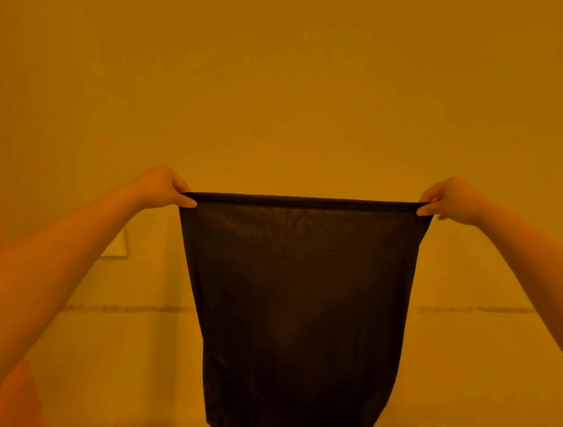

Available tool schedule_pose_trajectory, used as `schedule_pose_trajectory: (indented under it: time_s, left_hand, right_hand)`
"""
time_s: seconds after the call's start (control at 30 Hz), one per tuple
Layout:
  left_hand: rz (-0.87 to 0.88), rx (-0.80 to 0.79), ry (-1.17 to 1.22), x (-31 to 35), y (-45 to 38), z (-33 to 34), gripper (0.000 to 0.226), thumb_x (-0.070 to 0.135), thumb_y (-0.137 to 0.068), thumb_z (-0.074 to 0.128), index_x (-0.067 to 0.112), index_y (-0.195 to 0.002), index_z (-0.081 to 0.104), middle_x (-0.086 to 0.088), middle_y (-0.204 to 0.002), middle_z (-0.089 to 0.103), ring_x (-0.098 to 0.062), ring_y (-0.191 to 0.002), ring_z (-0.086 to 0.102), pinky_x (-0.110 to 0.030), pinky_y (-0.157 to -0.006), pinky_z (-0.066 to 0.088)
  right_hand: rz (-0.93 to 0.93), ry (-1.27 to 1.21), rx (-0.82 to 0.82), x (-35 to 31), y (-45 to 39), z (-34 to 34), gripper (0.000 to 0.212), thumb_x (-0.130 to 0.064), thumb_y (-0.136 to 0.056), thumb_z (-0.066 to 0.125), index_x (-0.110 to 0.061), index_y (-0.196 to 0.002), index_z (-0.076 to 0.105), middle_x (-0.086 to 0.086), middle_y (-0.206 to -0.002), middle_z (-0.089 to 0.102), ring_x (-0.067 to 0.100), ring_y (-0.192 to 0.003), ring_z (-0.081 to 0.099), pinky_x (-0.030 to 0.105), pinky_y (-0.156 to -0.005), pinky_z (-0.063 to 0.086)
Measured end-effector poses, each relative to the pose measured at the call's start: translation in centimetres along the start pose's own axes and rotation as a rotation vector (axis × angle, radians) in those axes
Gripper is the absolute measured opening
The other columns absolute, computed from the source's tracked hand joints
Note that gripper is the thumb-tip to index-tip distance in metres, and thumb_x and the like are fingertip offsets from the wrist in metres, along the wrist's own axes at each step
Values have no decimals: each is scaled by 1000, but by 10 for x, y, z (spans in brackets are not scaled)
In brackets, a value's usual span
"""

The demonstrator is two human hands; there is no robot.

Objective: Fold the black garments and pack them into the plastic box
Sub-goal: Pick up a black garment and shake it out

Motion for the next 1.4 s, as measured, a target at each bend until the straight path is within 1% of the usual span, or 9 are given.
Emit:
schedule_pose_trajectory:
  time_s: [0.17,0.37,0.5,0.67,0.83,0.97,1.07,1.23,1.4]
  left_hand:
    - [-87,-78,128,3,-1,2,8,16,-86,64,11,-92,61,-5,-79,50,-16,-69,43,-26,-56,35]
    - [-76,-4,418,5,-11,14,15,19,-91,56,17,-77,60,-5,-72,52,-12,-63,47,-22,-53,37]
    - [-95,104,506,8,-17,21,10,15,-90,57,13,-81,62,-2,-74,53,-11,-66,45,-24,-58,36]
    - [3,115,387,17,-18,33,16,7,-87,60,14,-101,63,-1,-71,55,-13,-64,45,-21,-55,34]
    - [87,31,309,15,-13,42,19,-2,-86,58,15,-86,64,10,-52,61,3,-48,54,-7,-48,38]
    - [76,-38,283,16,-6,45,19,3,-87,59,16,-75,64,3,-60,61,-5,-52,51,-20,-54,39]
    - [72,-106,202,22,-1,52,14,8,-84,64,14,-72,64,-2,-70,60,-2,-57,54,-14,-55,42]
    - [88,-143,170,20,1,53,12,7,-81,68,18,-81,61,8,-54,58,-9,-58,53,-21,-58,39]
    - [138,-226,-325,22,-2,59,17,14,-88,61,7,-101,69,-3,-81,61,-15,-77,54,-16,-59,35]
  right_hand:
    - [-12,-164,-7,8,-7,-6,10,1,-78,69,-6,-80,63,8,-72,59,26,-77,58,22,-58,47]
    - [-48,-159,-40,19,-16,-8,17,-1,-78,69,-9,-94,69,12,-90,63,26,-88,55,37,-80,43]
    - [-20,-38,-113,25,-22,-4,14,-7,-81,68,-5,-95,70,11,-90,62,24,-87,54,33,-77,38]
    - [7,-142,-117,34,-21,2,2,-6,-81,68,-7,-81,66,9,-79,59,21,-78,53,28,-67,40]
    - [30,-354,-169,53,-25,8,11,0,-80,66,-8,-73,64,8,-77,59,18,-74,55,27,-69,48]
    - [47,-437,-166,68,-29,8,10,-4,-82,65,-8,-73,63,9,-75,56,22,-78,52,29,-70,46]
    - [28,-443,-159,72,-32,8,10,-6,-82,65,-7,-72,63,9,-74,55,22,-77,51,29,-69,45]
    - [-5,-412,-170,76,-31,6,14,-5,-82,65,-6,-68,60,8,-70,54,18,-70,51,26,-65,44]
    - [-54,-405,-230,78,-30,13,11,-2,-83,63,-11,-78,66,4,-79,62,15,-75,56,21,-66,49]
Point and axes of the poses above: each hand's wrist, its own y-axis away from the middle knuckle, its own z-axis out of the palm, x = y × z, the point moved 2 cm from there along -y, towards the middle knuckle
